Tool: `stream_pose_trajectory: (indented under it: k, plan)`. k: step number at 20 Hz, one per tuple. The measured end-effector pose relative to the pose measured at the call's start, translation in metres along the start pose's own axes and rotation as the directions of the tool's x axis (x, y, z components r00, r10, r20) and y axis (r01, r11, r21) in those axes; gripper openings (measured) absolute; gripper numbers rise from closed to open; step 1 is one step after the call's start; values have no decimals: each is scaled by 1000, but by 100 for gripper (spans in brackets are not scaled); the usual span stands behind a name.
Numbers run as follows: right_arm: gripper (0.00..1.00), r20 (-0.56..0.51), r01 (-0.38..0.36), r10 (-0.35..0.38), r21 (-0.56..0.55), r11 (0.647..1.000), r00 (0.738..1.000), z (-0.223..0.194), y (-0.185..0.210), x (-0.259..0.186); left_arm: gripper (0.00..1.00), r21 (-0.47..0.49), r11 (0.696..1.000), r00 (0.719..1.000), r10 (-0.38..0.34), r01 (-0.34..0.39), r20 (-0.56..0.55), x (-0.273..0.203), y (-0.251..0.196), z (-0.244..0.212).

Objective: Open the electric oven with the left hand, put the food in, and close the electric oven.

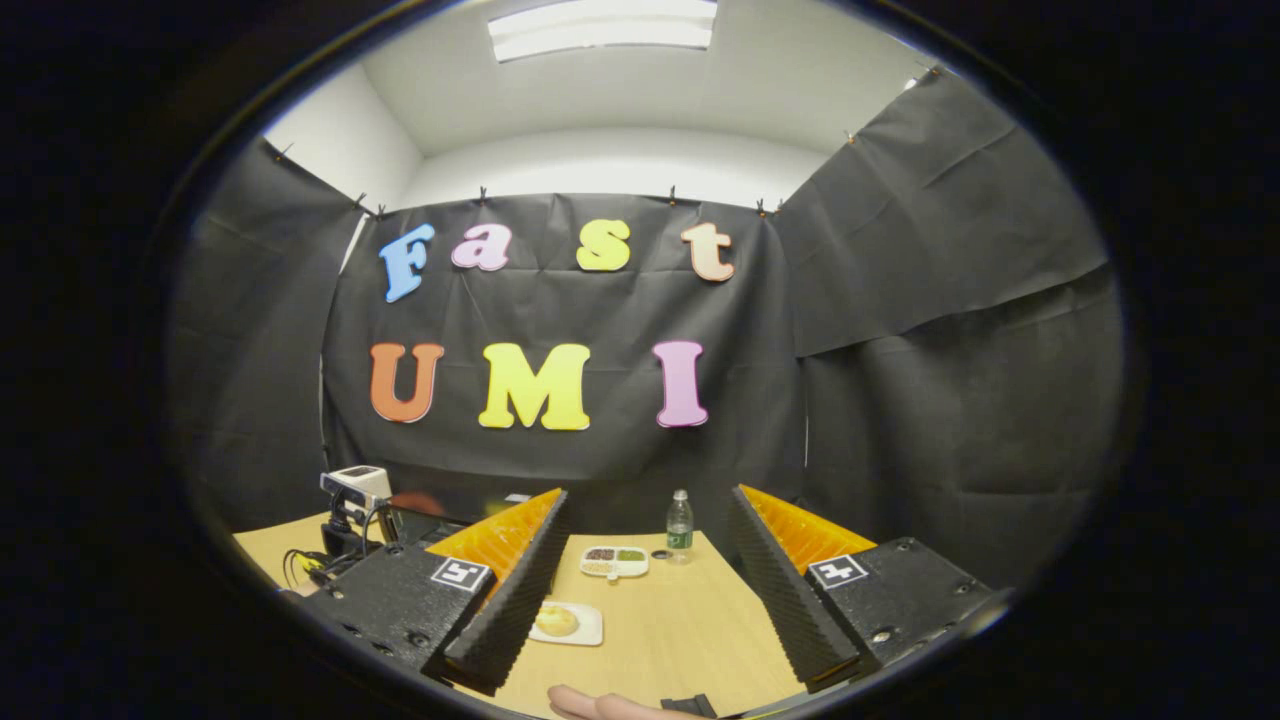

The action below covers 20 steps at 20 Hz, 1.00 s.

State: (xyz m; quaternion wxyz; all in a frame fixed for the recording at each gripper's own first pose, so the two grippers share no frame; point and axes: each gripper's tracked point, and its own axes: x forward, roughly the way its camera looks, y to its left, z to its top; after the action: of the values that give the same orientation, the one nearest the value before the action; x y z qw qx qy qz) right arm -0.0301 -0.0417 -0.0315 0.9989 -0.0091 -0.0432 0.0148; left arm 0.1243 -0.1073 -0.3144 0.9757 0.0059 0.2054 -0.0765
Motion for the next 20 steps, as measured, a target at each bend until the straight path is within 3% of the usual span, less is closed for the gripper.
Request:
stream_pose_trajectory:
  k: [2, 3, 12, 15, 17, 20]
  plan:
    - [100, -12, -13, 14, 12, 1000, 1000, -4, 5, 0, 98, 2, 1000, 1000, 1, -1, -11, -2, 0, -12]
    - [94, -17, -16, 16, 15, 1000, 1000, -7, 5, 1, 97, 0, 1000, 1000, 2, -2, -13, -2, -2, -17]
    - [95, -55, -5, 5, 3, 1000, 998, -27, 7, 9, 95, -32, 999, 992, -1, -3, -123, 4, -6, -74]
    - [94, -70, -1, 1, 0, 1000, 998, -33, 6, 11, 95, -24, 1000, 997, 0, -2, -82, 2, -7, -63]
    - [94, -76, 5, -5, 0, 1000, 997, -36, 5, 13, 96, -40, 999, 993, 16, -21, -117, -1, 2, -70]
    - [94, -87, 18, -19, -10, 1000, 996, -44, 4, 19, 96, -22, 999, 997, 32, -34, -73, -21, 14, -43]
